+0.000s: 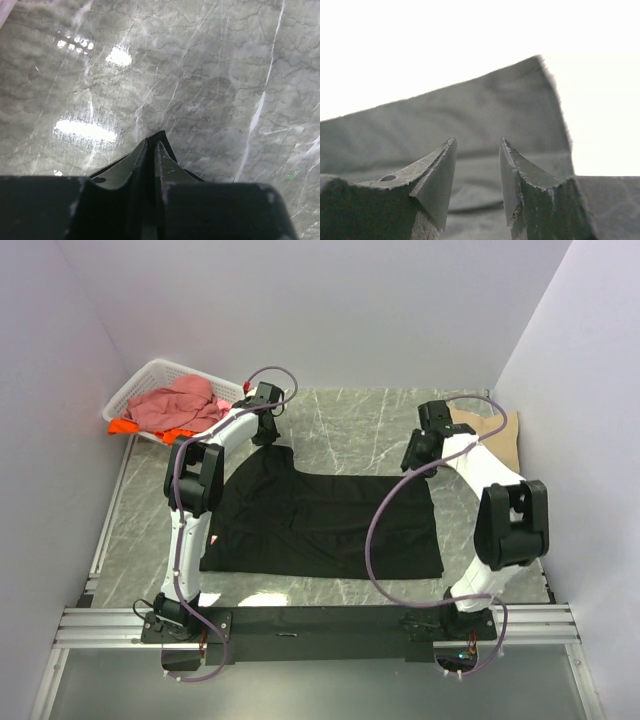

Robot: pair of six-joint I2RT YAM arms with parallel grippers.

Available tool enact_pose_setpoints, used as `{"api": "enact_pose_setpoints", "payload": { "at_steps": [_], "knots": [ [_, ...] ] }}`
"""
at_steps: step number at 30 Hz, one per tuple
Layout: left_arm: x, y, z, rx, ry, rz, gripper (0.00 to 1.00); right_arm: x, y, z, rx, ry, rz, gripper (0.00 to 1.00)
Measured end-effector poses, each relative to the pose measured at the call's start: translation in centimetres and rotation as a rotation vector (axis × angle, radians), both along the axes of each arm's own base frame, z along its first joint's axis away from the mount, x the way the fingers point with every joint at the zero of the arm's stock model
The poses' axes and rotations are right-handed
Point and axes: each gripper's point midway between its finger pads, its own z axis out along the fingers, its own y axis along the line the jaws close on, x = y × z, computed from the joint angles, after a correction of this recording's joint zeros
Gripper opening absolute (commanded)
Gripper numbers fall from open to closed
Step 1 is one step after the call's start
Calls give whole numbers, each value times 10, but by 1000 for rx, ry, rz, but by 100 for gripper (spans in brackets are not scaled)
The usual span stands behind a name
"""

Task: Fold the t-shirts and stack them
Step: Fold the tshirt

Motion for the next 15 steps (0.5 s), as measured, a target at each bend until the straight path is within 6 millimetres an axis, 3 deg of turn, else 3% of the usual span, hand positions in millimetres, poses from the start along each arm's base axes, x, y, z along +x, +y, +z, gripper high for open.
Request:
{"api": "enact_pose_setpoints", "payload": {
  "at_steps": [9,15],
  "knots": [
    [-2,-1,0,-6,2,-8,8,14,-42,-49,-93,106,-74,47],
    [-4,-3,0,-16,8,-15,8,30,-57,-58,-113,111,-102,47]
  ]
}}
